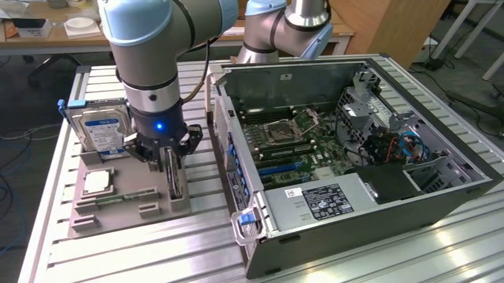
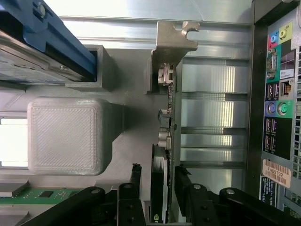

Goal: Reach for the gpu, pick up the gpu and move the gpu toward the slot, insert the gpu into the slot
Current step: 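Pick up the gpu and move the gpu toward the slot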

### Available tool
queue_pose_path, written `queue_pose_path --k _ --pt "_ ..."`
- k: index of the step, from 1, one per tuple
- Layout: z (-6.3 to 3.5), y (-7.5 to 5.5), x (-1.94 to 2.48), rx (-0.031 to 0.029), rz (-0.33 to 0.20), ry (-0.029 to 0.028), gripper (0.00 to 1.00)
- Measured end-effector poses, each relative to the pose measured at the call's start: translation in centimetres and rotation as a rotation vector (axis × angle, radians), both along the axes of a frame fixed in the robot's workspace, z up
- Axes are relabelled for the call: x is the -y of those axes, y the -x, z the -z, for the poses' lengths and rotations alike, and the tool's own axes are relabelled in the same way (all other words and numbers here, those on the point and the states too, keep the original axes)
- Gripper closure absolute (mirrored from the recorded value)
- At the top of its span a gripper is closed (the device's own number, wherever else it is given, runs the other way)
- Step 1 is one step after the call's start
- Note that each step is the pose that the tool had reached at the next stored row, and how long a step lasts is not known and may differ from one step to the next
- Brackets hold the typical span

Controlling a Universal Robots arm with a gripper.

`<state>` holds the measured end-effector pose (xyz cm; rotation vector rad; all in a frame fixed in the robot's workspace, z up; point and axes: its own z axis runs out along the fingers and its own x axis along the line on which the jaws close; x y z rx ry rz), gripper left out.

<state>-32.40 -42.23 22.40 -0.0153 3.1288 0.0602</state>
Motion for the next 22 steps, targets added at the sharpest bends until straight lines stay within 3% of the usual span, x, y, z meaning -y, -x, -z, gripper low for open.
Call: queue_pose_path --k 8,11,12,22 --pt "-0.01 0.00 0.00 -0.0001 0.000 0.0002 0.58" --pt "-0.01 0.00 0.00 -0.0002 0.000 0.0002 0.60" --pt "-0.01 0.00 0.00 -0.0002 0.000 0.0002 0.67" --pt "-0.01 -0.02 0.00 -0.0003 0.000 0.0003 0.68"
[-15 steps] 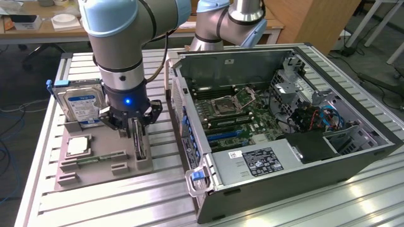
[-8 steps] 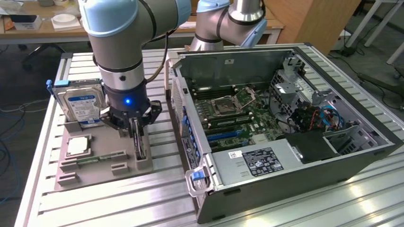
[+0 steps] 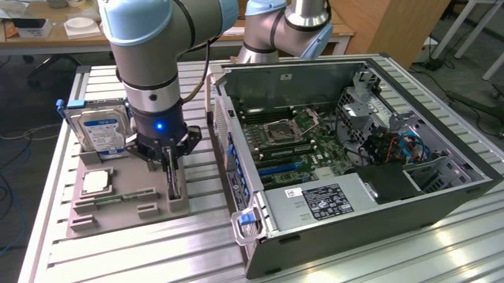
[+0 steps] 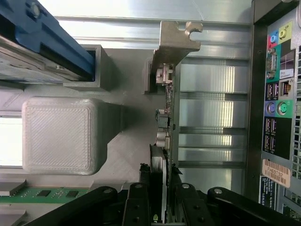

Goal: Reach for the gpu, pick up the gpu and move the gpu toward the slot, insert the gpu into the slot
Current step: 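Pick up the gpu and move the gpu toward the slot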

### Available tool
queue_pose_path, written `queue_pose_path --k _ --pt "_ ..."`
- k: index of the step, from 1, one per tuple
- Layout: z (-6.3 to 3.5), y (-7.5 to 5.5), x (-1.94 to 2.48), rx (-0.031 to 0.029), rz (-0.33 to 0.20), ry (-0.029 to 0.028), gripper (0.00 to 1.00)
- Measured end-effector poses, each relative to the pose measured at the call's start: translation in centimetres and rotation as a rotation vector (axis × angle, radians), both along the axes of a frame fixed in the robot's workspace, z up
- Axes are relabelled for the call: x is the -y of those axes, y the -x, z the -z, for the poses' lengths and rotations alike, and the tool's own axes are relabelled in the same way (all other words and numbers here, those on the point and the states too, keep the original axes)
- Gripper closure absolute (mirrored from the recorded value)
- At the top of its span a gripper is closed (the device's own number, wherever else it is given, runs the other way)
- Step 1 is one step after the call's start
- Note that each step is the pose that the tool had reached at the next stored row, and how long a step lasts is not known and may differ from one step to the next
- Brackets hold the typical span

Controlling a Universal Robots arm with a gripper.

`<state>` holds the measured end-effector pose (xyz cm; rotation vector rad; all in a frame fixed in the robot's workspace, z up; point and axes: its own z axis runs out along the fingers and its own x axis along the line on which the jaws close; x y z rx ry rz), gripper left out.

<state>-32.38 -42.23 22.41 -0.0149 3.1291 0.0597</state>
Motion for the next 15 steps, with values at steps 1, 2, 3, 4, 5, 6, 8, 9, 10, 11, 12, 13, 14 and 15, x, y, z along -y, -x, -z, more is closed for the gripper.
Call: queue_pose_path --k 1,2,3,4,5,6,8,9,10,11,12,13,14,15 --pt "0.00 0.00 0.00 0.0000 0.000 0.0000 0.74" --pt "0.00 0.00 0.00 0.0000 0.000 0.0000 0.74" --pt "0.00 0.00 0.00 0.0000 0.000 0.0000 0.74" --pt "0.00 0.00 0.00 0.0000 0.000 0.0000 0.74" --pt "0.00 0.00 0.00 0.0000 0.000 0.0000 0.74" --pt "0.00 0.00 0.00 0.0000 0.000 0.0000 0.74" --pt "0.00 0.00 0.00 0.0001 0.000 -0.0001 0.74" --pt "0.00 0.00 0.00 0.0001 0.000 -0.0001 0.74" --pt "0.00 0.00 0.00 0.0001 0.000 -0.0001 0.74" --pt "0.00 0.00 0.00 0.0000 0.000 -0.0001 0.74" --pt "0.00 0.00 0.00 0.0001 0.000 -0.0001 0.74" --pt "0.00 0.00 0.00 0.0001 0.000 -0.0001 0.74" --pt "0.00 0.00 0.00 0.0000 0.000 -0.0001 0.74" --pt "0.00 0.00 0.00 0.0001 0.000 -0.0001 0.74"
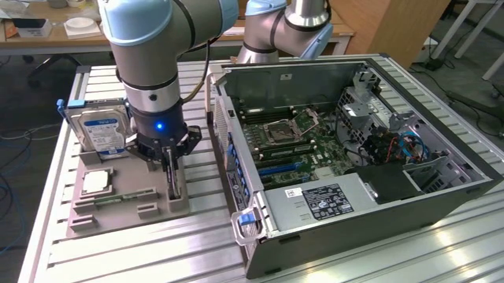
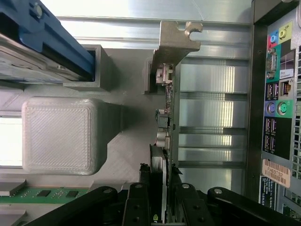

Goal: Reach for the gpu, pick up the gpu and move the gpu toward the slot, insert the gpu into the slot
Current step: 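Pick up the gpu and move the gpu toward the slot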

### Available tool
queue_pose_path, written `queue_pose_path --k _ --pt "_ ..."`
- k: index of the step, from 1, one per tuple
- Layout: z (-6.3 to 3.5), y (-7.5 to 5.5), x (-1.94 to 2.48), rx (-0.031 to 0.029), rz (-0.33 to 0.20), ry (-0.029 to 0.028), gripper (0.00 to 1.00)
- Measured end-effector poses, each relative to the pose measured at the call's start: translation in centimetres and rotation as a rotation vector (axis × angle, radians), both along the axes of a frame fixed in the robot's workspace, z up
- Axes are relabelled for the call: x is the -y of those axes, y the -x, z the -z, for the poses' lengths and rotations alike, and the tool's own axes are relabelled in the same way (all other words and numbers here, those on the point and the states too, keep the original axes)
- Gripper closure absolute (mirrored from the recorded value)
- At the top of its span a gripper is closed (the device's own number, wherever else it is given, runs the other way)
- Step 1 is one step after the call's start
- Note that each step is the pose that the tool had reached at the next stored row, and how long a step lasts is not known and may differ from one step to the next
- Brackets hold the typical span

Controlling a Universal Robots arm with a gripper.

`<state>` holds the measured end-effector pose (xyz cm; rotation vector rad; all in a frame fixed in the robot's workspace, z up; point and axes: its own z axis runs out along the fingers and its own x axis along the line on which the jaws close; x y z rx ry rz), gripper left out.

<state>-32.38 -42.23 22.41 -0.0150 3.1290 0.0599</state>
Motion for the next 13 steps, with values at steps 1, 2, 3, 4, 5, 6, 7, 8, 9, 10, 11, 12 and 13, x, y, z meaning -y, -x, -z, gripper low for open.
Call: queue_pose_path --k 1,2,3,4,5,6,7,8,9,10,11,12,13 --pt "0.00 0.0 0.00 0.0000 0.000 0.0000 0.74" --pt "-0.04 0.0 0.00 0.0003 0.000 -0.0003 0.74" --pt "-0.28 0.0 0.00 0.0001 0.000 -0.0004 0.74" --pt "-0.68 0.0 0.00 -0.0001 0.000 -0.0004 0.74" --pt "-1.16 0.0 0.00 -0.0004 0.000 -0.0005 0.74" --pt "-1.61 0.0 0.00 -0.0004 0.000 -0.0006 0.74" --pt "-2.06 0.0 0.00 -0.0005 0.000 -0.0007 0.74" --pt "-2.52 0.0 0.00 -0.0006 0.000 -0.0006 0.74" --pt "-2.96 0.0 0.00 -0.0006 0.000 -0.0006 0.74" --pt "-3.41 0.0 0.00 -0.0006 0.000 -0.0006 0.74" --pt "-3.90 0.0 0.00 -0.0006 0.000 -0.0007 0.74" --pt "-4.35 0.0 0.00 -0.0006 0.000 -0.0006 0.74" --pt "-4.80 0.0 0.00 -0.0006 0.000 -0.0007 0.74"
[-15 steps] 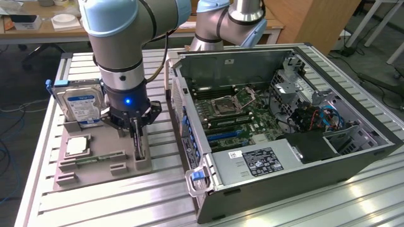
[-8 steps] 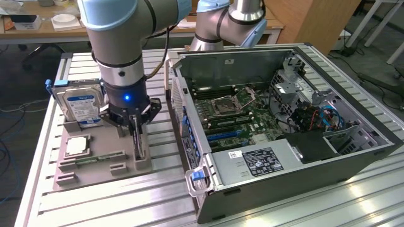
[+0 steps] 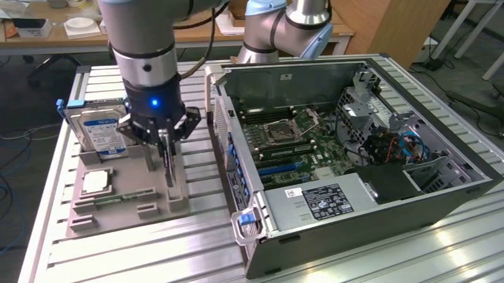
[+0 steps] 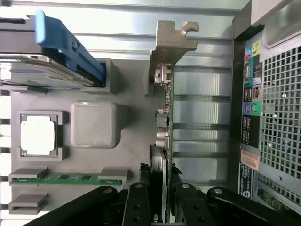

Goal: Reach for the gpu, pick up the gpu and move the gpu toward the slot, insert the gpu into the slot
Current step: 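Pick up the gpu and move the gpu toward the slot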

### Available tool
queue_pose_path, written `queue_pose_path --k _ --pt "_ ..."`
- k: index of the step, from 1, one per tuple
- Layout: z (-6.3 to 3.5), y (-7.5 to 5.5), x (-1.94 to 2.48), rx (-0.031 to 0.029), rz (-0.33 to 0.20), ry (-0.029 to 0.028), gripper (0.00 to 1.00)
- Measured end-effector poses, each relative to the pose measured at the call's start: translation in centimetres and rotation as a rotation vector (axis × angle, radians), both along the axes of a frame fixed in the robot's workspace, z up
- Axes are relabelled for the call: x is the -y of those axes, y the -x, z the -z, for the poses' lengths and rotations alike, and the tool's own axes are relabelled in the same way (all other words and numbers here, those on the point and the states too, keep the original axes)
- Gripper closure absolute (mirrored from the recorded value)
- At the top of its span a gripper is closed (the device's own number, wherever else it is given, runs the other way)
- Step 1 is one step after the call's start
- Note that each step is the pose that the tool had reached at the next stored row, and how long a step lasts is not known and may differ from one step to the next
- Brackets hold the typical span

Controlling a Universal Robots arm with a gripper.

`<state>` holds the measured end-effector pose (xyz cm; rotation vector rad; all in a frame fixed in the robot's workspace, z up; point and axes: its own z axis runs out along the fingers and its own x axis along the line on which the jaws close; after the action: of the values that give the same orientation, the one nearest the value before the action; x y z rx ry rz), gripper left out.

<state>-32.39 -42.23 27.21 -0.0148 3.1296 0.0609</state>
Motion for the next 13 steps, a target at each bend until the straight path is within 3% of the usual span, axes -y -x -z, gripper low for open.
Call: queue_pose_path --k 13 --pt "-5.91 0.0 0.00 0.0000 0.000 0.0000 0.74"
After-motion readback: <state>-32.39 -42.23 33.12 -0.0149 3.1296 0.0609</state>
